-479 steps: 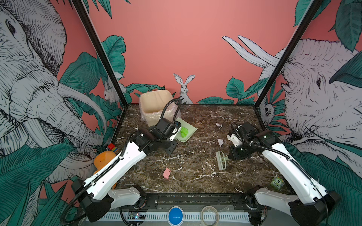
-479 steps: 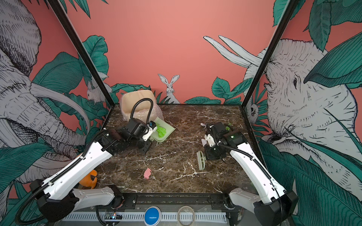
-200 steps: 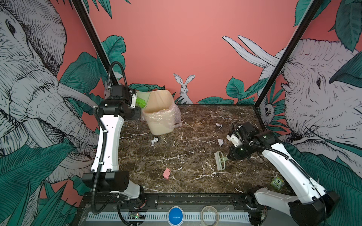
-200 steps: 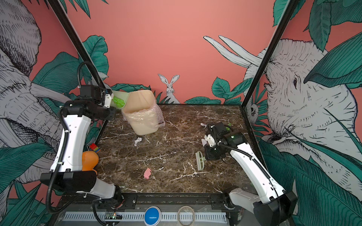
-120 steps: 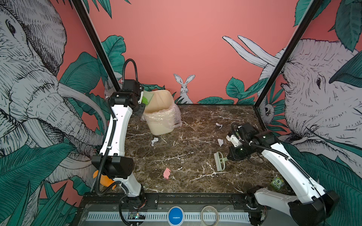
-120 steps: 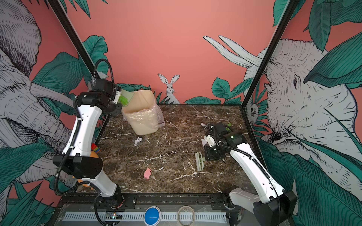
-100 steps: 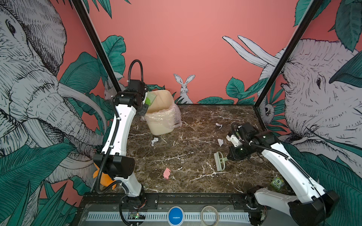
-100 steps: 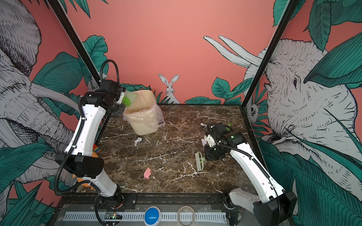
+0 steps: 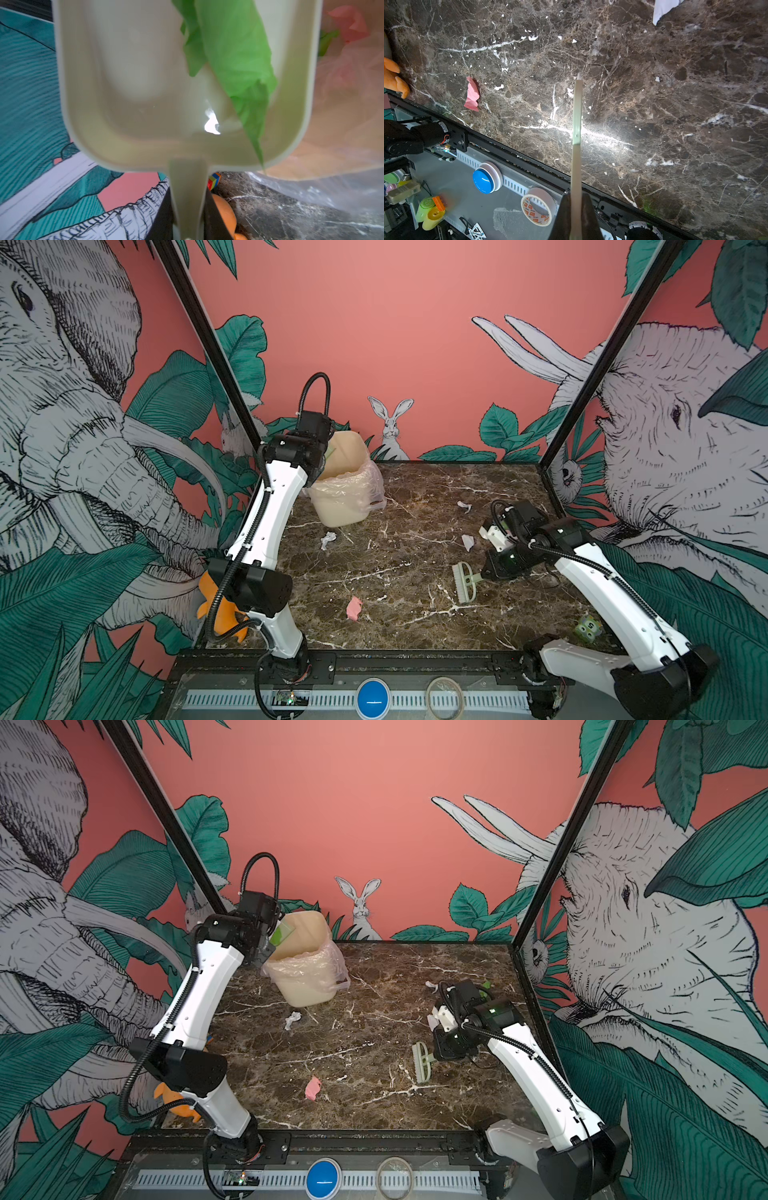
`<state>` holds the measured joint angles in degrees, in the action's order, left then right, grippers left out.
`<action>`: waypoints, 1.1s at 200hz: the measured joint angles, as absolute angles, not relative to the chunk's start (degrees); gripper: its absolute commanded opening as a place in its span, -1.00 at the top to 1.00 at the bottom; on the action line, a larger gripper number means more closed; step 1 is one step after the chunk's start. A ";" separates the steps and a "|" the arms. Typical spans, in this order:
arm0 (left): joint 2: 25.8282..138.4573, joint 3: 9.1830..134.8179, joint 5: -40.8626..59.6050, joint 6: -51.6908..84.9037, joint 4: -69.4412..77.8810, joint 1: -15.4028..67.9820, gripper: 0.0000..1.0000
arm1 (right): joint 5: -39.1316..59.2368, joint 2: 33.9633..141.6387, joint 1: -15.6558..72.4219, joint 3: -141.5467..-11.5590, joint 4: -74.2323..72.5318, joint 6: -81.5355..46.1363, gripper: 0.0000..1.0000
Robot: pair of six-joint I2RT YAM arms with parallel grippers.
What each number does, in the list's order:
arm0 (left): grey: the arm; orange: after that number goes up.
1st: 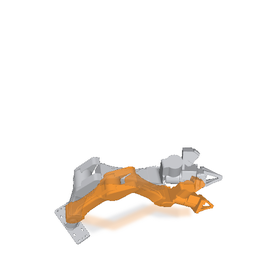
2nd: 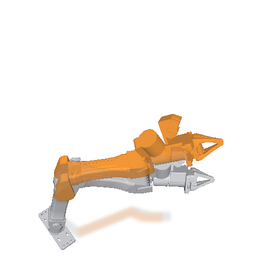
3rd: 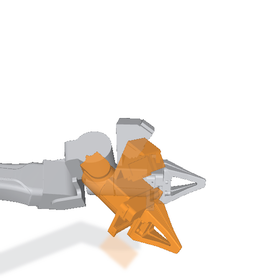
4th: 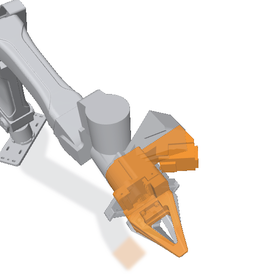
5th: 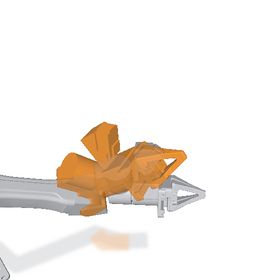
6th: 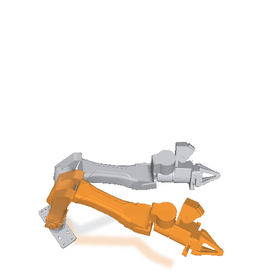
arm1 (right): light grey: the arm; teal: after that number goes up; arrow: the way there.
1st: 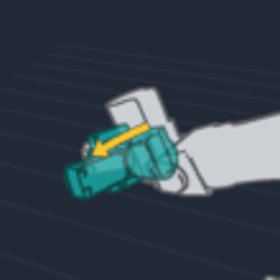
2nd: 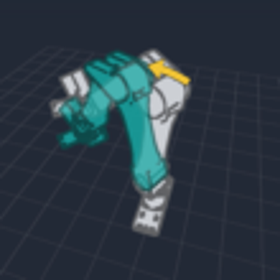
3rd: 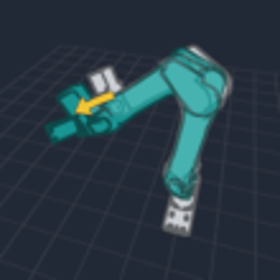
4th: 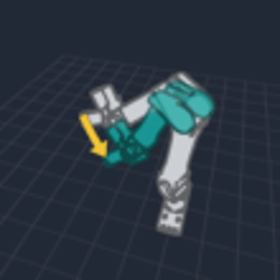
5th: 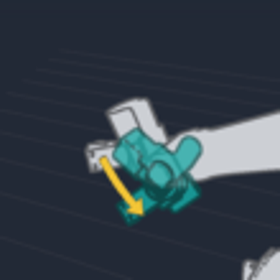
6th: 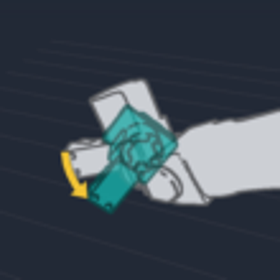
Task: Sweep away the paper scraps from the table
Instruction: 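Tip the dustpan over the beige bin with the left gripper to empty it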
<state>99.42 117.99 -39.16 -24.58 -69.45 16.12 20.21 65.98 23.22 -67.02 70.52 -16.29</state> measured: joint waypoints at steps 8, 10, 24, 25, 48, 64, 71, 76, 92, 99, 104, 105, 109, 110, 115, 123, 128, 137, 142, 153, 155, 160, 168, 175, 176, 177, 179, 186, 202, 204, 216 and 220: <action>99.42 117.30 -40.99 -25.54 -68.53 16.58 0.82 | 20.21 65.98 23.22 -67.02 70.50 -16.29 1.00; 99.42 117.10 -41.41 -25.96 -68.27 16.71 0.82 | 20.21 65.98 23.22 -67.02 70.50 -16.29 1.00; 99.44 115.46 -44.27 -27.75 -66.89 17.15 0.82 | 20.21 65.98 23.22 -67.02 70.48 -16.29 1.00; 99.44 115.37 -44.40 -27.94 -66.85 17.19 0.83 | 20.21 65.98 23.22 -67.02 70.48 -16.29 1.00; 99.44 113.16 -48.25 -31.14 -64.27 17.96 0.82 | 20.23 65.98 23.22 -66.94 70.28 -16.25 1.00; 99.44 111.87 -50.85 -33.69 -61.73 18.63 0.83 | 20.27 65.91 23.20 -66.50 69.87 -16.25 1.00; 99.44 111.15 -52.05 -35.31 -60.27 19.07 0.84 | 20.32 65.91 23.18 -66.24 69.69 -16.25 1.00; 99.44 110.52 -52.95 -36.40 -59.13 19.51 0.84 | 20.34 65.91 23.18 -66.04 69.60 -16.25 1.00; 99.42 108.33 -55.48 -40.27 -55.29 20.82 0.84 | 20.40 65.91 23.18 -65.58 69.45 -16.25 1.00; 99.42 107.24 -56.60 -41.80 -53.43 21.43 0.83 | 20.40 65.91 23.18 -65.45 69.38 -16.25 1.00; 99.42 106.48 -57.28 -43.03 -52.18 21.76 0.84 | 20.43 65.87 23.16 -65.39 69.30 -16.23 1.00; 99.42 106.28 -57.43 -43.38 -51.86 21.85 0.84 | 20.43 65.84 23.16 -65.36 69.30 -16.23 1.00; 99.42 105.78 -57.98 -44.27 -51.00 22.09 0.84 | 20.43 65.82 23.14 -65.28 69.23 -16.23 1.00; 99.42 105.56 -58.11 -44.53 -50.70 22.17 0.84 | 20.43 65.82 23.14 -65.25 69.23 -16.23 1.00; 99.39 104.95 -58.61 -45.58 -49.60 22.46 0.84 | 20.43 65.80 23.11 -65.17 69.23 -16.21 1.00; 99.39 104.12 -59.33 -47.07 -48.21 22.81 0.83 | 20.43 65.80 23.03 -65.06 69.19 -16.21 1.00; 99.39 103.79 -59.59 -47.70 -47.59 22.94 0.83 | 20.43 65.80 22.96 -65.01 69.19 -16.19 1.00; 99.35 103.35 -60.03 -48.64 -46.52 23.22 0.84 | 20.43 65.80 22.81 -64.97 69.21 -16.12 1.00; 99.31 103.22 -60.27 -49.10 -46.09 23.29 0.84 | 20.43 65.80 22.81 -64.97 69.17 -16.08 1.00; 99.11 103.04 -60.66 -49.76 -45.23 23.33 0.84 | 20.43 65.78 22.70 -64.97 69.12 -16.03 1.00; 99.04 103.00 -60.71 -49.84 -45.08 23.33 0.84 | 20.43 65.78 22.68 -64.97 69.12 -16.03 1.00; 98.89 102.98 -60.80 -50.11 -44.82 23.31 0.83 | 20.43 65.76 22.63 -64.97 69.10 -16.03 1.00; 98.56 102.96 -60.95 -50.35 -44.49 23.33 0.84 | 20.43 65.76 22.59 -64.97 69.08 -16.01 1.00; 98.28 102.96 -61.01 -50.63 -44.29 23.33 0.83 | 20.43 65.76 22.55 -64.97 69.06 -16.01 1.00; 98.24 102.96 -61.04 -50.63 -44.27 23.33 0.83 | 20.43 65.76 22.55 -64.97 69.06 -16.01 1.00; 98.21 102.96 -61.06 -50.63 -44.27 23.33 0.84 | 20.43 65.76 22.55 -64.97 69.06 -16.01 1.00; 98.10 102.96 -61.10 -50.70 -44.21 23.33 0.84 | 20.43 65.76 22.55 -64.97 69.04 -16.01 1.00; 97.76 102.91 -61.21 -50.87 -44.07 23.33 0.84 | 20.43 65.73 22.50 -64.97 69.04 -16.03 1.00; 97.06 102.76 -61.47 -51.29 -43.42 23.33 0.83 | 20.43 65.71 22.46 -64.97 69.04 -16.01 1.00; 96.95 102.69 -61.52 -51.33 -43.33 23.33 0.84 | 20.43 65.71 22.46 -64.97 69.04 -16.01 1.00; 96.53 102.48 -61.60 -51.64 -43.11 23.33 0.83 | 20.43 65.71 22.44 -64.97 69.04 -16.03 1.00; 96.44 102.37 -61.60 -51.66 -42.98 23.35 0.83 | 20.43 65.71 22.44 -64.97 69.04 -16.03 1.00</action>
